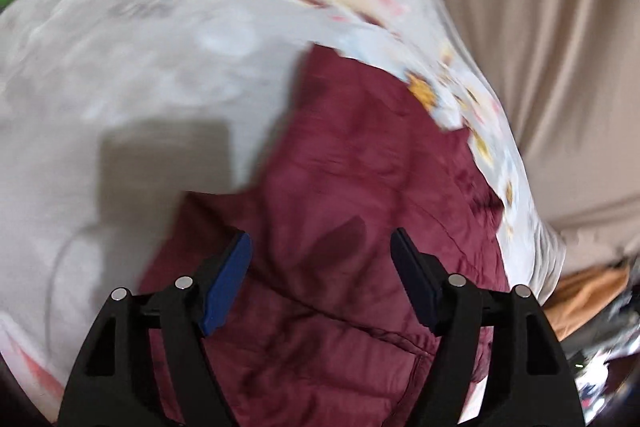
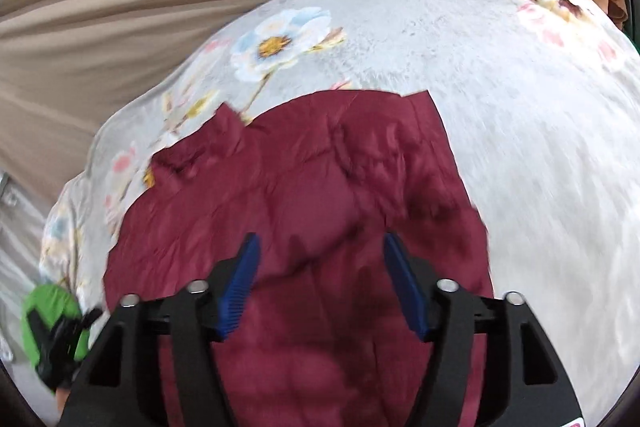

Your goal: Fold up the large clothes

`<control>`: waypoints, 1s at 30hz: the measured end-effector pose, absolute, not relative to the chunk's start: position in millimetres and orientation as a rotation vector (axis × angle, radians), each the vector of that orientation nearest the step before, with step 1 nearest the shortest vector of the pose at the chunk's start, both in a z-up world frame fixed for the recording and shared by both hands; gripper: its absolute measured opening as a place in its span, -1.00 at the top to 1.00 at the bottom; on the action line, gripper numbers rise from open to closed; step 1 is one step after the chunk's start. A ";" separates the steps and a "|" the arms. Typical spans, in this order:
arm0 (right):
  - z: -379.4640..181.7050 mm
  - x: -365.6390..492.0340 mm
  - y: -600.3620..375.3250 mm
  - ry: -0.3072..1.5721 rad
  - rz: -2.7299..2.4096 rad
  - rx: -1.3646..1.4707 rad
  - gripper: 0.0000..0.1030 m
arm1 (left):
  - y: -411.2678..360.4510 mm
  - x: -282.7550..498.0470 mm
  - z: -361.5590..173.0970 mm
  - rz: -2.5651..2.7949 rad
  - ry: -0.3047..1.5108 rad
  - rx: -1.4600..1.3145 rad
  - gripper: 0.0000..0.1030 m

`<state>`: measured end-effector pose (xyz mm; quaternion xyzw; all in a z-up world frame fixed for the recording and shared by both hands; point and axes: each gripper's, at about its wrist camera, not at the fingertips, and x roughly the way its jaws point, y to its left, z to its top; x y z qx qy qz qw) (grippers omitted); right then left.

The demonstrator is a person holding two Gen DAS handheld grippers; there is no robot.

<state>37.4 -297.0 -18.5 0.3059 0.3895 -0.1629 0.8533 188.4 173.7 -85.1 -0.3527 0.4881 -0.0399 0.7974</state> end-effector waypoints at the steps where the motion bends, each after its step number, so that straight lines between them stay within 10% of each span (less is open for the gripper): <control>1: -24.5 49.0 -301.4 0.840 -0.358 0.647 -0.30 | 178.5 188.1 -89.2 -0.087 1.060 -0.793 -0.38; 4: -40.2 74.3 -305.6 0.889 -0.363 0.691 -0.21 | 185.3 187.5 -97.6 -0.108 1.077 -0.894 -0.41; 6: -40.2 87.4 -300.9 0.883 -0.289 0.727 0.71 | 184.2 191.6 -99.1 -0.142 1.086 -0.932 -0.44; 8: -24.1 92.7 -288.0 0.841 -0.224 0.725 0.85 | 176.4 196.9 -99.1 -0.180 1.109 -0.943 -0.44; 10: 8.8 86.9 -274.9 0.708 -0.117 0.739 0.90 | 168.9 205.9 -96.6 -0.159 1.090 -0.848 -0.15; 12: 48.4 66.9 -265.5 0.532 -0.009 0.763 0.93 | 169.1 208.9 -92.8 -0.124 1.063 -0.753 0.69; 15: 72.9 30.9 -263.9 0.403 -0.011 0.730 0.93 | 170.2 208.4 -91.8 -0.112 1.026 -0.724 0.83; 20: -64.7 47.8 -286.4 0.930 -0.286 0.671 0.92 | 164.9 201.9 -107.0 -0.083 1.061 -0.660 0.91; 30: -51.5 6.3 -311.0 0.799 -0.497 0.728 0.83 | 146.4 195.7 -103.9 -0.070 1.019 -0.433 0.90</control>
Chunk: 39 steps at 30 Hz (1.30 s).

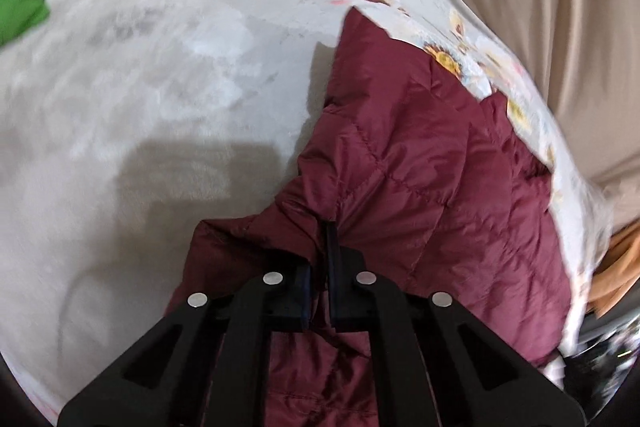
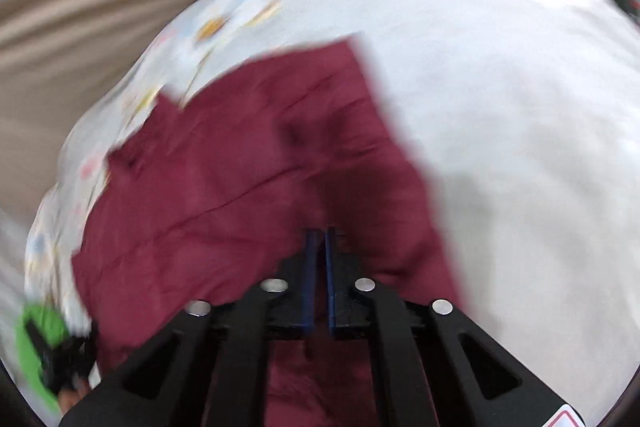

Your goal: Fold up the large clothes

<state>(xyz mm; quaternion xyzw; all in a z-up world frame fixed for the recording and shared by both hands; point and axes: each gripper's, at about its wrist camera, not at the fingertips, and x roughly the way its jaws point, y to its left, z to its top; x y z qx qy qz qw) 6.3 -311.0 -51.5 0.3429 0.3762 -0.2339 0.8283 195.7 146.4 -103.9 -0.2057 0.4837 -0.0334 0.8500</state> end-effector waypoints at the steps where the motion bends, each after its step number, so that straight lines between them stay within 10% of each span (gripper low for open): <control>1: -36.3 -0.3 -306.9 0.732 -0.509 0.730 0.83 | 145.2 194.0 -104.5 -0.074 1.012 -0.415 0.90; 15: -61.0 212.9 -72.9 1.009 0.171 0.223 0.99 | 162.5 190.1 -114.4 -0.140 0.970 -0.455 0.87; 39: -91.4 310.5 31.3 1.096 0.310 0.327 1.00 | 187.8 188.4 -118.9 -0.153 0.960 -0.497 0.87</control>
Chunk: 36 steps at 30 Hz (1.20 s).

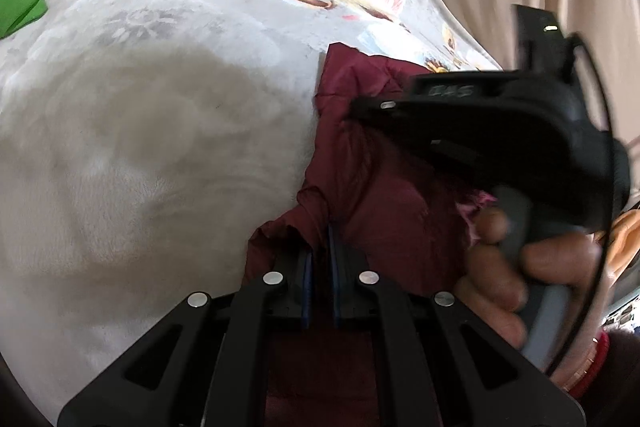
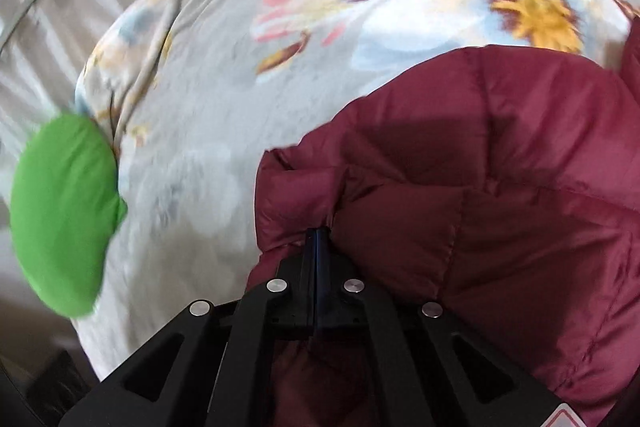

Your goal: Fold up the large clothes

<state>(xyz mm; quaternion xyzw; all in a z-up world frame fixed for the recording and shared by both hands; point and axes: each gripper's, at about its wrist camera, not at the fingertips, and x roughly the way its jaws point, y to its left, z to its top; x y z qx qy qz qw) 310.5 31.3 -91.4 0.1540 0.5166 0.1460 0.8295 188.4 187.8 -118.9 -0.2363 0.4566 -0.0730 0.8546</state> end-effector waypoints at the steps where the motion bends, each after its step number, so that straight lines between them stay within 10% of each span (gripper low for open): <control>1: -83.8 304.6 28.2 1.074 0.283 0.327 1.00 | 187.2 188.0 -118.8 -0.151 0.960 -0.492 0.87; 10: -19.8 121.7 -138.8 0.873 -0.111 0.273 0.60 | 180.2 182.6 -118.0 -0.126 0.942 -0.451 0.87; 15: -20.8 30.6 -238.0 0.857 -0.373 0.411 -0.21 | 170.8 177.6 -116.0 -0.079 0.917 -0.402 0.86; 20: -63.1 34.5 -279.6 0.909 -0.296 0.661 -0.10 | 166.5 183.2 -115.0 -0.020 0.926 -0.400 0.86; 22: -67.4 39.6 -281.6 0.901 -0.266 0.716 0.89 | 166.0 186.0 -113.7 -0.001 0.941 -0.412 0.86; 27: -2.5 28.7 -262.4 0.689 -0.230 0.604 0.95 | 164.2 186.8 -112.8 0.014 0.965 -0.382 0.86; 36: -60.6 33.1 -291.5 0.876 -0.439 0.539 1.00 | 159.8 190.3 -113.6 0.016 0.984 -0.321 0.86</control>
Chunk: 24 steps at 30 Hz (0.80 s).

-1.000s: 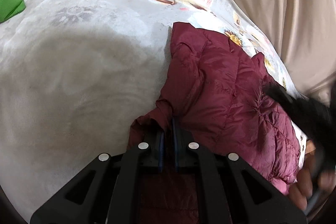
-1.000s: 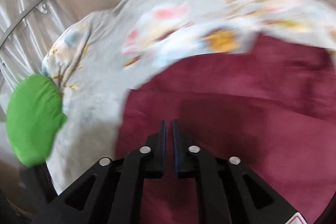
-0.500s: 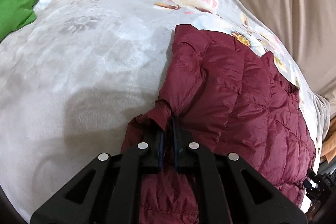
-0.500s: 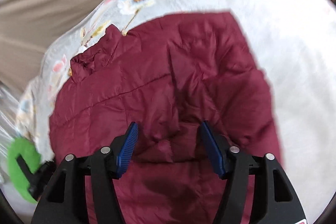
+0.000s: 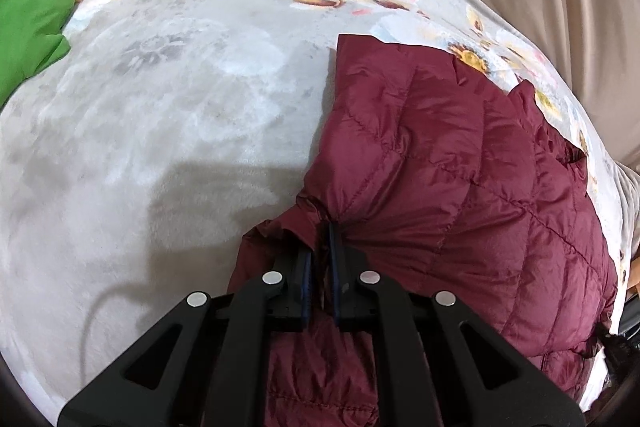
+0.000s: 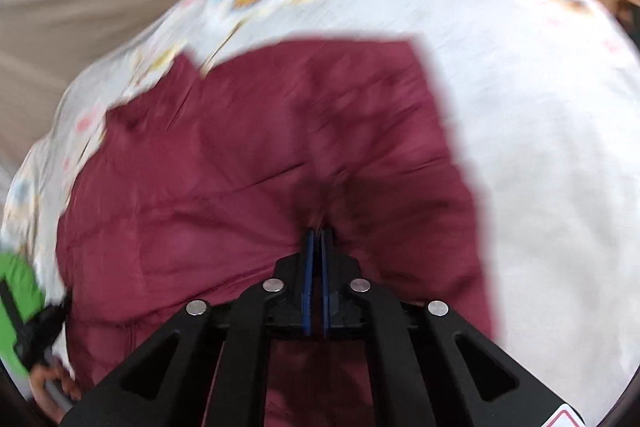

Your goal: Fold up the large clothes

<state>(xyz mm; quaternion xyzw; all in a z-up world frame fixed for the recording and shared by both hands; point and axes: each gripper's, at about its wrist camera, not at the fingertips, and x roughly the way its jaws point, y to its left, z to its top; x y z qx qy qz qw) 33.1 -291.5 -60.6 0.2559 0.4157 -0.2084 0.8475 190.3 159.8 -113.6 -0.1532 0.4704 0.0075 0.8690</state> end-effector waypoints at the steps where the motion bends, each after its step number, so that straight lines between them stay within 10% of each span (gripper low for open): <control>1: -49.5 24.1 -295.5 0.847 -0.479 0.547 1.00 | 159.6 189.9 -113.8 0.011 0.981 -0.314 0.86; 24: -25.8 83.4 -205.1 0.888 -0.176 0.373 0.88 | 149.6 191.6 -112.8 0.035 0.980 -0.232 0.86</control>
